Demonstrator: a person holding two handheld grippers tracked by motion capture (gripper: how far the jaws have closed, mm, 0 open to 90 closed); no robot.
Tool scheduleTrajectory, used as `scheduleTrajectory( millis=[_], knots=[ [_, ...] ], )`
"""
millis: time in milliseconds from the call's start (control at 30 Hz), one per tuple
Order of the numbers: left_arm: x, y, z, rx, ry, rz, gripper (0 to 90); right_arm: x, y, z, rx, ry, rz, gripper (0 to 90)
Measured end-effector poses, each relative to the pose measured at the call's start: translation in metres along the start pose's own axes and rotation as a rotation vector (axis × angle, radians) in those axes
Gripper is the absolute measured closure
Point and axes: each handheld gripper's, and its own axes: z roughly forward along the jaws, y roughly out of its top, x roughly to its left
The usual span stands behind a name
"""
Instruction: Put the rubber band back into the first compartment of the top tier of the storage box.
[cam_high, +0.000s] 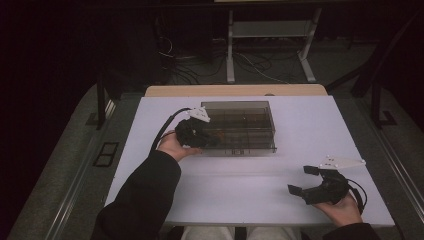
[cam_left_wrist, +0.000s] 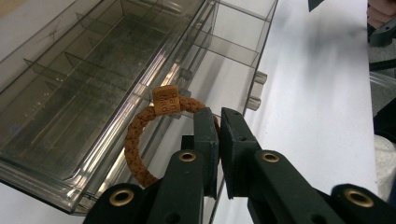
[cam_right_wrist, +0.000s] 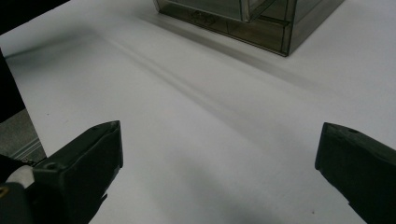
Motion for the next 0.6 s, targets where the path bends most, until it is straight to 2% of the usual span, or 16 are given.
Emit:
scheduleTrajectory(
  millis=[300,600],
  knots=[
    [0.003,-0.003,0.006,0.006,-0.006,-0.022,84.5,0.000,0.000,0.000,0.002,-0.001,0.001,0.1],
    [0.007,-0.003,0.012,0.020,-0.006,-0.021,83.8,0.000,0.000,0.000,0.003,0.000,0.000,0.1]
  ],
)
